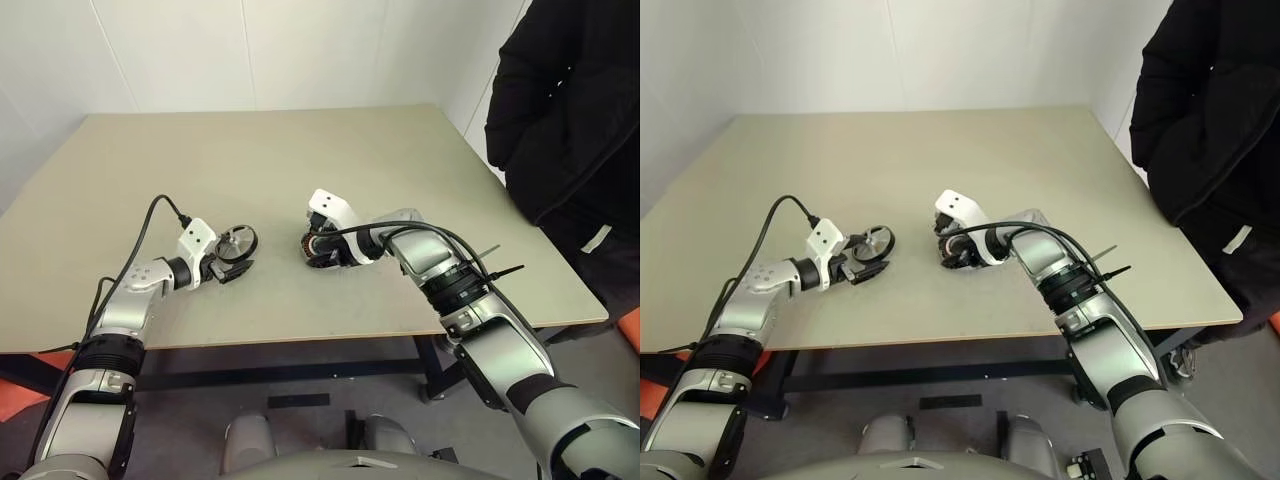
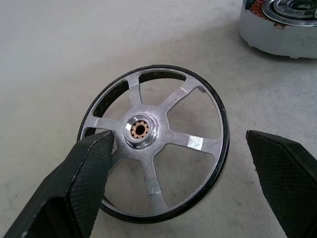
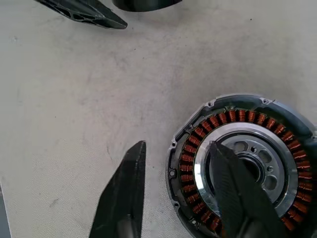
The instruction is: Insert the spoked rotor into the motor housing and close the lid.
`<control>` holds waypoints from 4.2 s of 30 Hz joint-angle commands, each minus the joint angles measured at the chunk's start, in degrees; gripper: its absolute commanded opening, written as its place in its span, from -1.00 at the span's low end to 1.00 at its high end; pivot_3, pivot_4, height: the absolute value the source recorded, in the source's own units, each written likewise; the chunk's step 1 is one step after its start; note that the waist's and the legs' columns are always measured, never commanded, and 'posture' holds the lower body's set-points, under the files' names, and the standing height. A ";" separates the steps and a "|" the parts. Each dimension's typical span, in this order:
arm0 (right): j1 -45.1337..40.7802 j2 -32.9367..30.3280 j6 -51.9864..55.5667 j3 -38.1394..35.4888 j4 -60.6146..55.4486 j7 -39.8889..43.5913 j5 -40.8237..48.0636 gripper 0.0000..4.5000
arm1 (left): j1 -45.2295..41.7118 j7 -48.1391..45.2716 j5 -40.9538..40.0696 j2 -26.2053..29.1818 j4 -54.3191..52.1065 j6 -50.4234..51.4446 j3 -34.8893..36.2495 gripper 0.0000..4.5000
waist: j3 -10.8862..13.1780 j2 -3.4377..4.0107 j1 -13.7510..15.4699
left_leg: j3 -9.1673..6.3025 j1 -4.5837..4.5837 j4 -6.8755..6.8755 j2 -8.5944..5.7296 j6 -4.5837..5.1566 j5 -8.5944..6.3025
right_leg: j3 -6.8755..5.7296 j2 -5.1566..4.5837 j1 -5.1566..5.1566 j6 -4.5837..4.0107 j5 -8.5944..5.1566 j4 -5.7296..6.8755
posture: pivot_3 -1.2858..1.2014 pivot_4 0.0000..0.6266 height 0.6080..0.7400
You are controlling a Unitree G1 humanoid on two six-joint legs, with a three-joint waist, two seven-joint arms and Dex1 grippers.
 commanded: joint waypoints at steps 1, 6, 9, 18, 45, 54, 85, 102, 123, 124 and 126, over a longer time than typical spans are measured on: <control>-2.79 -0.92 5.15 -3.43 -8.35 0.85 4.05 0.49 | 0.10 -0.51 -1.05 0.97 -1.65 0.80 1.14 1.00 | 0.00 0.00 0.01 | 0.00 0.00 -0.02 0.00 0.00 0.00 | 0.00 0.00 0.00 0.00 0.00 -0.01 | 0.03 -1.00 1.00; -1.75 -0.43 17.69 -8.70 -21.71 -1.47 11.25 0.49 | -2.96 -1.49 -5.43 3.61 0.86 6.00 5.85 1.00 | 0.00 0.00 0.09 | -0.01 0.03 -0.05 0.02 -0.02 0.01 | 0.00 0.04 -0.01 0.00 0.00 -0.01 | 0.03 -1.00 1.00; 0.43 0.09 21.27 -10.53 -27.86 -4.63 13.79 0.49 | -4.68 -2.49 -6.84 5.84 2.54 8.22 7.72 1.00 | 0.00 -0.01 0.20 | -0.06 0.05 -0.06 0.03 -0.12 0.07 | 0.00 0.05 0.00 0.01 0.00 0.02 | 0.03 -1.00 1.00; 3.14 4.24 22.85 -16.80 -32.21 -15.87 17.44 0.49 | -5.40 -4.35 -7.71 4.35 2.76 12.14 6.48 1.00 | 0.00 0.00 0.49 | -0.16 0.07 -0.08 -0.06 -0.37 0.21 | 0.01 0.02 0.06 0.05 -0.02 0.02 | 0.03 -1.00 1.00; 2.70 2.92 19.57 -19.28 -28.32 -25.24 22.21 0.49 | -7.14 9.31 -25.51 -4.42 11.02 41.34 22.64 1.00 | 0.00 0.01 0.09 | -0.22 0.25 -0.31 -0.11 -0.56 0.33 | 0.00 0.05 0.16 0.33 -0.19 -0.02 | 0.03 -1.00 1.00; 2.91 2.76 18.93 -19.13 -28.44 -26.32 22.39 0.49 | -9.06 10.80 -26.69 -7.52 10.14 47.94 21.63 1.00 | -0.05 0.08 1.86 | -0.29 0.24 -0.31 -0.19 -0.56 0.33 | 0.00 0.01 0.29 0.27 -0.15 -0.11 | 0.03 -1.00 1.00; 3.54 2.49 15.58 -18.81 -26.72 -28.86 22.45 0.51 | -9.76 12.57 -25.54 -15.50 10.22 44.56 20.77 0.15 | -0.11 0.19 3.10 | -0.53 0.22 -0.35 -0.46 -0.56 0.33 | -0.05 -0.20 0.51 0.61 -0.30 -0.18 | 0.03 -1.00 1.00; 9.56 -6.01 10.45 -12.87 -28.20 -26.65 18.51 0.51 | -11.11 17.41 -26.51 -16.24 16.26 39.96 25.04 0.15 | -0.22 0.37 2.91 | -0.57 0.85 -0.88 -0.58 -0.50 0.30 | -0.06 -0.16 1.10 0.81 -0.23 -0.87 | 0.03 -1.00 1.00; 13.38 -12.92 16.84 -20.41 -39.80 -29.84 19.88 0.51 | -12.39 18.93 -28.24 -17.40 19.25 38.05 27.23 -0.24 | -0.27 0.45 2.99 | -0.70 0.78 -0.96 -1.02 -0.48 0.30 | 0.00 -0.49 1.13 1.07 -0.09 -1.08 | 0.03 -1.00 1.00; 13.36 -13.81 17.58 -21.31 -40.74 -30.14 19.91 0.51 | -12.30 18.79 -28.38 -17.40 19.05 38.29 27.19 -0.24 | -0.28 0.46 2.98 | -0.70 0.79 -0.96 -1.02 -0.48 0.30 | 0.00 -0.50 1.13 1.07 -0.09 -1.08 | 0.03 -1.00 1.00; 13.39 -15.56 18.69 -23.10 -41.91 -30.99 19.55 0.51 | -12.31 18.54 -28.95 -17.44 18.96 39.02 27.40 -0.24 | -0.28 0.46 2.98 | -0.70 0.79 -0.97 -1.03 -0.48 0.30 | 0.00 -0.49 1.12 1.07 -0.09 -1.08 | 0.03 -1.00 1.00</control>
